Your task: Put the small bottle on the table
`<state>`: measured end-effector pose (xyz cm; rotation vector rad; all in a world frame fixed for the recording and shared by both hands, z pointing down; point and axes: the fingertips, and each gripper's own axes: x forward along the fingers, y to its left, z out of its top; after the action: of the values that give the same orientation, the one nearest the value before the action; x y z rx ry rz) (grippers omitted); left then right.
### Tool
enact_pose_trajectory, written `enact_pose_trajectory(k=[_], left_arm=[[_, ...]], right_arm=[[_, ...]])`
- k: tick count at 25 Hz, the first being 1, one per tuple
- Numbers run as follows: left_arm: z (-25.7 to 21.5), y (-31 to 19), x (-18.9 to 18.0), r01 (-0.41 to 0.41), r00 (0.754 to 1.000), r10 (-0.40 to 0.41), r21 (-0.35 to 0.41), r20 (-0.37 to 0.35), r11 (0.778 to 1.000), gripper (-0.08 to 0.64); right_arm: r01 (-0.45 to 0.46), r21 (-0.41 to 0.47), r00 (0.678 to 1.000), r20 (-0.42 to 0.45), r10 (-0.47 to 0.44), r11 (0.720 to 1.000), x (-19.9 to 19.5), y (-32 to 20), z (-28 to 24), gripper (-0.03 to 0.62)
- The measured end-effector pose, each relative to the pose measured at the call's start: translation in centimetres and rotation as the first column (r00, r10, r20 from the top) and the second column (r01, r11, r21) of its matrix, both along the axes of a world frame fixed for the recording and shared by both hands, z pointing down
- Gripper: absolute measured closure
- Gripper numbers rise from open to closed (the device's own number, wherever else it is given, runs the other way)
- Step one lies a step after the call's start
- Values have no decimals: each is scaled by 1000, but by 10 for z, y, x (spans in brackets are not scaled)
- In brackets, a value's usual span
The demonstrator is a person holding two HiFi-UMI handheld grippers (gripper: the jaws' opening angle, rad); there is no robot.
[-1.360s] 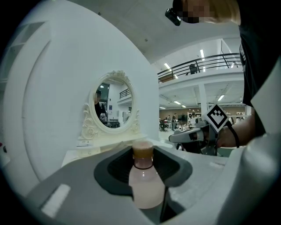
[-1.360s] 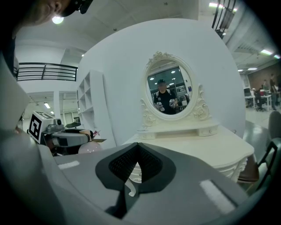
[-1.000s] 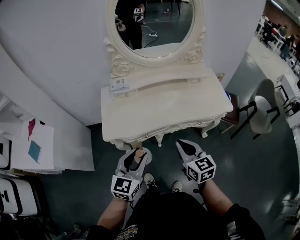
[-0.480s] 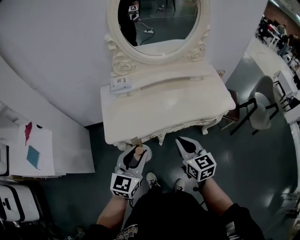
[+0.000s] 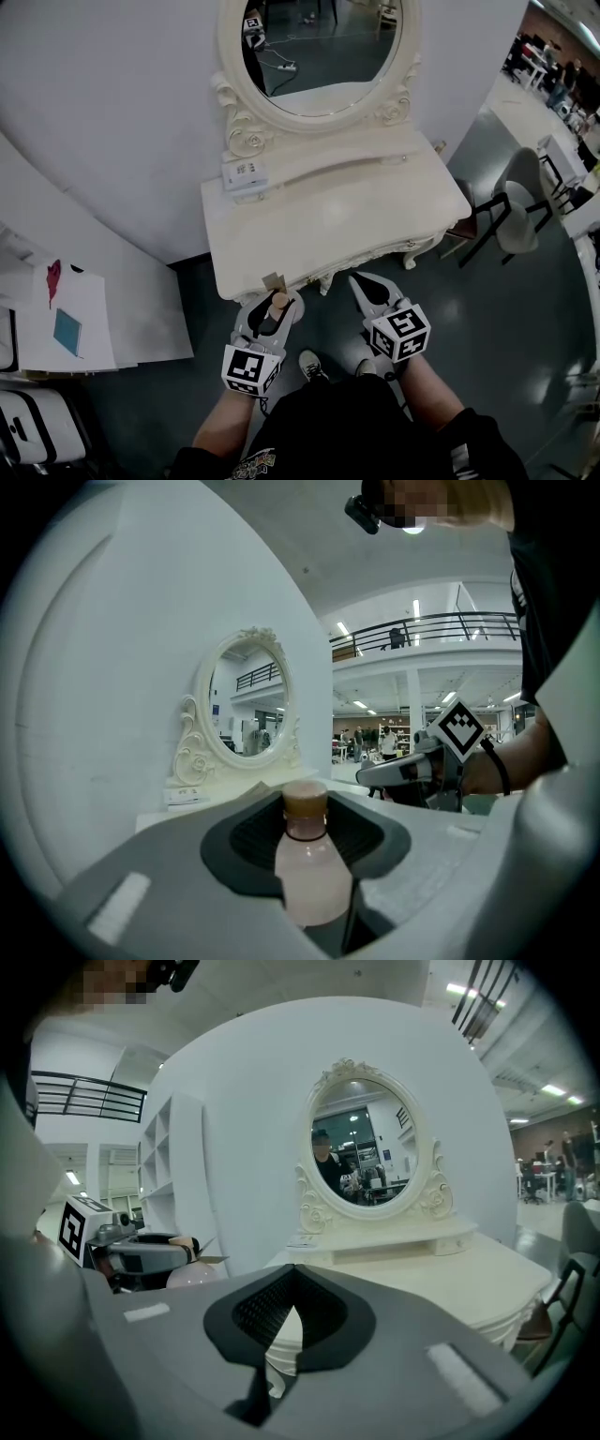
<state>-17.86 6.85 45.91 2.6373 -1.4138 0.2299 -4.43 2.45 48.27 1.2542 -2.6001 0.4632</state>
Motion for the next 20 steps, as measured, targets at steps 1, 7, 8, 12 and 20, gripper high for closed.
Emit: enact_pose_trajectory(k=[1, 7, 8, 12, 20], left_arm=[[0, -1, -3, -3, 1000, 3, 1, 0, 1000, 422], [0, -3, -14, -10, 1000, 10, 5, -14, 1000, 422], [-1, -4, -15, -12, 1000, 12, 6, -14, 1000, 422], [-1, -10, -20, -8, 1000, 8, 9, -14, 1000, 422], [-9, -24, -27, 18, 1000, -18, 32, -13, 999, 422]], right_arm=[[-2, 2, 1000, 0, 2, 1000, -3, -1, -1, 565], [-7, 11, 1000, -10, 7, 1000, -15, -4, -6, 565], [-7, 14, 1000, -10, 8, 1000, -17, -6, -7, 565], [2, 18, 1000, -13, -2, 1000, -23, -12, -9, 565], [40, 21, 999, -22, -39, 999, -35, -30, -10, 565]])
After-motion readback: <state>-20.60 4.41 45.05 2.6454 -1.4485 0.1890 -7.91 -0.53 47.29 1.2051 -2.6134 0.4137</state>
